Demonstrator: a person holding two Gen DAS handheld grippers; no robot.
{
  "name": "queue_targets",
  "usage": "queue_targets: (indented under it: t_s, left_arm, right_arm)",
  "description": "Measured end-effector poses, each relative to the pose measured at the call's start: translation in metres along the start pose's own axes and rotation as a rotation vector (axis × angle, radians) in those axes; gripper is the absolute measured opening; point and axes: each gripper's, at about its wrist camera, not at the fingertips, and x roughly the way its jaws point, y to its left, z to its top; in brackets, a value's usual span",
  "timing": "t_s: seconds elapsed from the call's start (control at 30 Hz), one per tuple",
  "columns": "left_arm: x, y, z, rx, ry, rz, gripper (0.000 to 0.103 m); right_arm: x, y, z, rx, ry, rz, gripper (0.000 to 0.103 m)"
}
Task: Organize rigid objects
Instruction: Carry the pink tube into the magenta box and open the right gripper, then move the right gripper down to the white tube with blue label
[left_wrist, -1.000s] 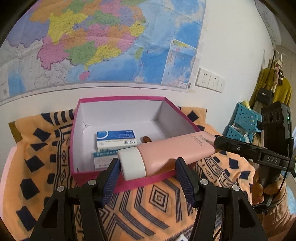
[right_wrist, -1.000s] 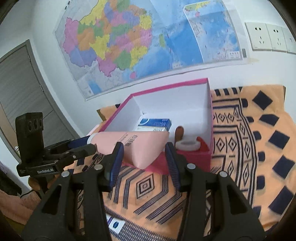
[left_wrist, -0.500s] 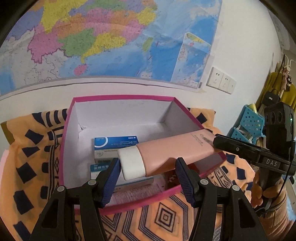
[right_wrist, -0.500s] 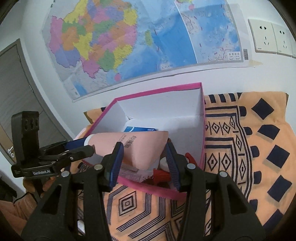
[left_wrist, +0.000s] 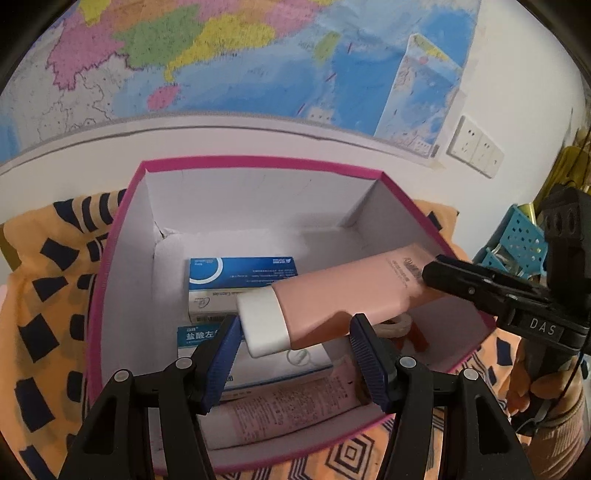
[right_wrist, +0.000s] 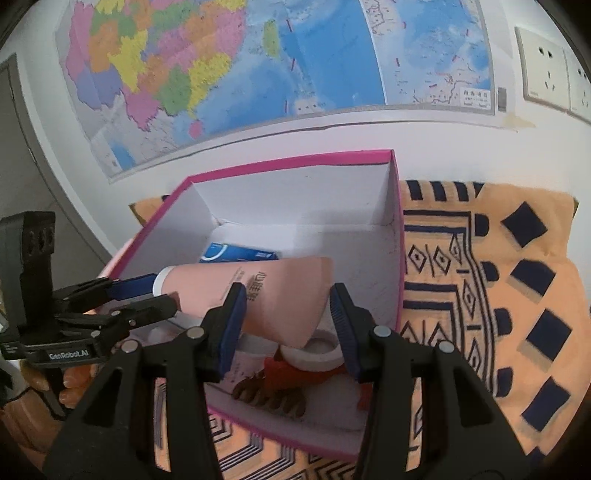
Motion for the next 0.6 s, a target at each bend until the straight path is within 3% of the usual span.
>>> queue_targets:
  t_s: [0.13, 0.3, 0.6]
  left_arm:
    - [0.004, 0.002, 0.001, -0.011, 0.002, -0.008, 0.061]
    - [-0.007, 0.004, -0.004, -0.006, -0.025, -0.003, 0.061]
    - [-0.059, 0.002, -0.036, 0.061, -0.094, -0.019, 0.063]
  right_arm:
    - [0.003, 0.001, 0.002, 0.008, -0.003, -0.022, 0.05]
    - [-0.011, 0.01, -0.008, -0.007, -0.03, 0.02, 0.05]
    - [-0.057, 0.031, -0.038, -0.023, -0.069, 0.195, 0.05]
